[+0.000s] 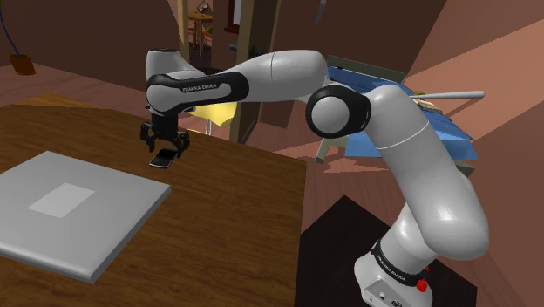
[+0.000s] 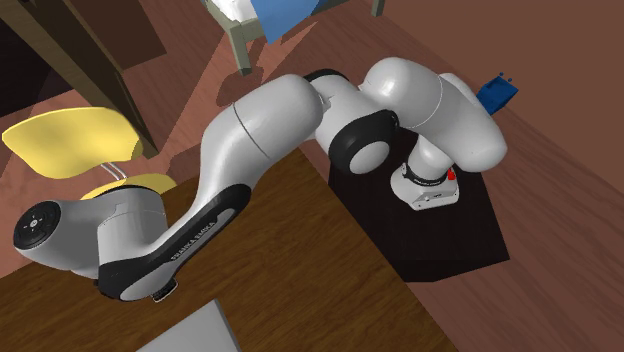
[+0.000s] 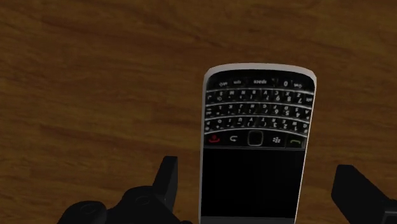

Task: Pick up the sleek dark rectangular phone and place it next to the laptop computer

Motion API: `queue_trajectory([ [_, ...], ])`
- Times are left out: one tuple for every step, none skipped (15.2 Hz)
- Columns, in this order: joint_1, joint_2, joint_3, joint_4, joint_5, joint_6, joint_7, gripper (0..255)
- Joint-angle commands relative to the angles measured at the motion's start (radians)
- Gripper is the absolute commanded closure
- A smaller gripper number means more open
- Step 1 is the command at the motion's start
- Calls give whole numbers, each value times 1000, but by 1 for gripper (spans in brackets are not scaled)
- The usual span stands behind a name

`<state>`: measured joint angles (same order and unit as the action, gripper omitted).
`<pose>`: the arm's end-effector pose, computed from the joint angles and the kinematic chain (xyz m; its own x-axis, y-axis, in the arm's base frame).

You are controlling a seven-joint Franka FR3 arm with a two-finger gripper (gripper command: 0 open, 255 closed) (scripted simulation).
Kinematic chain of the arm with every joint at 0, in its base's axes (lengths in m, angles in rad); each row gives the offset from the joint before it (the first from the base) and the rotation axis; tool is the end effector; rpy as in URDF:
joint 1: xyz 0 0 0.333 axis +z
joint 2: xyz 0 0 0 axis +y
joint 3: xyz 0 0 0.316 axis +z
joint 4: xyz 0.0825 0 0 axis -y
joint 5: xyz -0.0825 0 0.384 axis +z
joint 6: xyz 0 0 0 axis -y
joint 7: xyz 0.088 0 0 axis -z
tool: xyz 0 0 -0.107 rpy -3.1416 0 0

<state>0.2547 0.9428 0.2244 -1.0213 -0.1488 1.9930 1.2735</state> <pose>0.7245 0.2954 0.2857 0.6743 -0.7380 -0.0270 -0.7381 -0.6722 -0.0576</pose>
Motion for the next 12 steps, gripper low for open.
queue_trajectory([
  [-1, -16, 2, 6, 2, -22, -1, 0],
  [-2, -30, 3, 15, 4, -44, -2, 0],
  [-3, -43, 5, 26, 6, -69, -3, 0],
  [-3, -51, 6, 38, 7, -88, -5, 0],
  [-3, -51, 6, 38, 7, -88, -5, 0],
  [-3, -52, 6, 37, 7, -88, -5, 0],
  [-3, -51, 6, 38, 7, -88, -5, 0],
  [-3, -51, 6, 38, 7, -88, -5, 0],
  [-3, -51, 6, 38, 7, -88, -5, 0],
  [-3, -51, 6, 38, 7, -88, -5, 0],
  [-3, -51, 6, 38, 7, -88, -5, 0],
  [-3, -51, 6, 38, 7, -88, -5, 0],
])
